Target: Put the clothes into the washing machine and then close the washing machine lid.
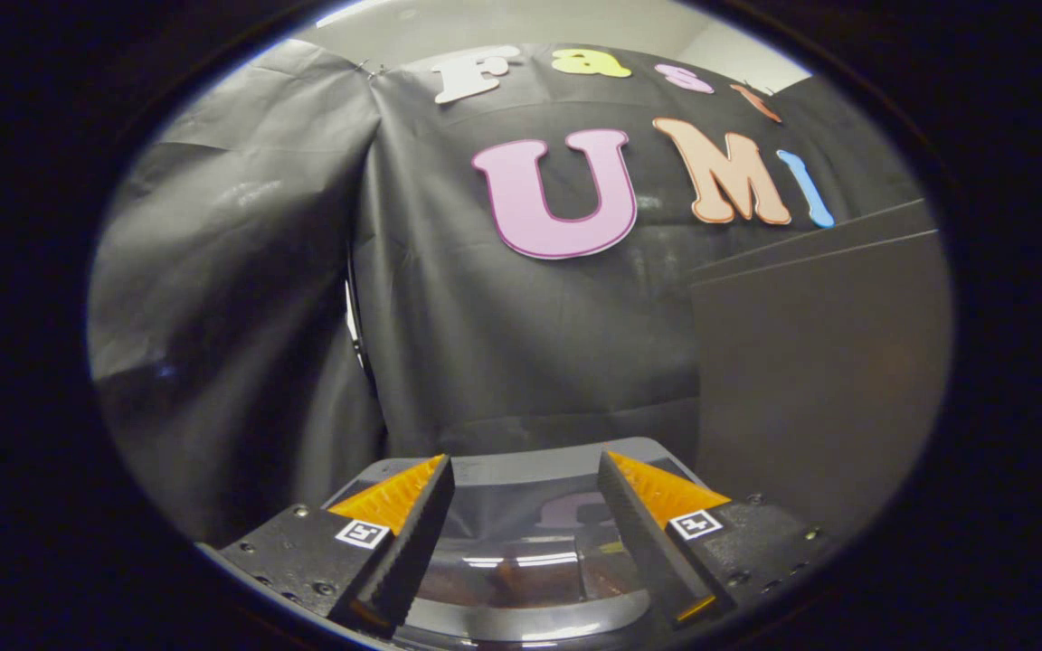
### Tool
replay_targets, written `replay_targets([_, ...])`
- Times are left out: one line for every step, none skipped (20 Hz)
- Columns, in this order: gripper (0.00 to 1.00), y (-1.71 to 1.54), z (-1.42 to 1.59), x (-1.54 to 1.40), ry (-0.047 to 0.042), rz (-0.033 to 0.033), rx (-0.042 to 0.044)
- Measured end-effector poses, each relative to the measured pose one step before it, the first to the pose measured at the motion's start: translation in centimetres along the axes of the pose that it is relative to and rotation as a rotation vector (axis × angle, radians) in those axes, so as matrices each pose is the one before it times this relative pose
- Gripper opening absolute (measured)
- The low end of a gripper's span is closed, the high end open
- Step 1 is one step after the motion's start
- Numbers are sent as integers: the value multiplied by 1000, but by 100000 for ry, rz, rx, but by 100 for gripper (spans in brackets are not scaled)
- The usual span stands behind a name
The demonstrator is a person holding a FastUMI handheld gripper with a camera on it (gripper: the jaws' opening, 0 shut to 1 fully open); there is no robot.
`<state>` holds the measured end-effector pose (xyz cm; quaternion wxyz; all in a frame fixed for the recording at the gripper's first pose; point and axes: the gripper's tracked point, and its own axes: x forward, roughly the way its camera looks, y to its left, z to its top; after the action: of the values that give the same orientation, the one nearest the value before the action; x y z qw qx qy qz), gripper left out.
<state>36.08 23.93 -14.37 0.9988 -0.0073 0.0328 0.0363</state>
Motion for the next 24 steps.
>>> replay_targets([97,-195,5,-242,-294,116,-790])
replay_targets([97,-129,81,-297,-176,249,-416])
replay_targets([97,127,-106,-463,50,608,-625])
replay_targets([97,88,-5,-319,510,301,-1081])
replay_targets([97,-17,153,-215,48,404,-1103])
replay_targets([97,0,194,-448,95,697,-846])
replay_targets([97,-201,31,-703,131,377,-543])
replay_targets([97,-262,301,-603,-498,44,-46])
replay_targets([97,-135,240,-677,412,520,294])
replay_targets([97,-18,321,-376,-348,409,223])
replay_targets([97,-90,249,-697,-323,323,521])
replay_targets([97,-209,171,-798,750,230,106])
replay_targets([97,-222,-124,-922,833,-97,-347])
replay_targets([97,-470,-233,-981,2161,-819,-1609])
replay_targets([97,-582,7,-1122,1240,-1013,-1964])
replay_targets([97,-197,72,-932,776,727,-1740])
replay_targets([97,4,100,-1090,-291,1531,-1997])
replay_targets([97,-32,364,-1011,-332,980,-1603])
replay_targets([97,-202,344,-722,113,368,-1612])
replay_targets([97,-350,120,-980,377,-611,-980])
replay_targets([97,-401,134,-1012,431,-982,1260])
replay_targets([97,-7,328,-866,-577,-490,2401])
replay_targets([97,-56,217,-699,1118,-930,2352])
replay_targets([97,-73,156,-593,584,-1274,1565])
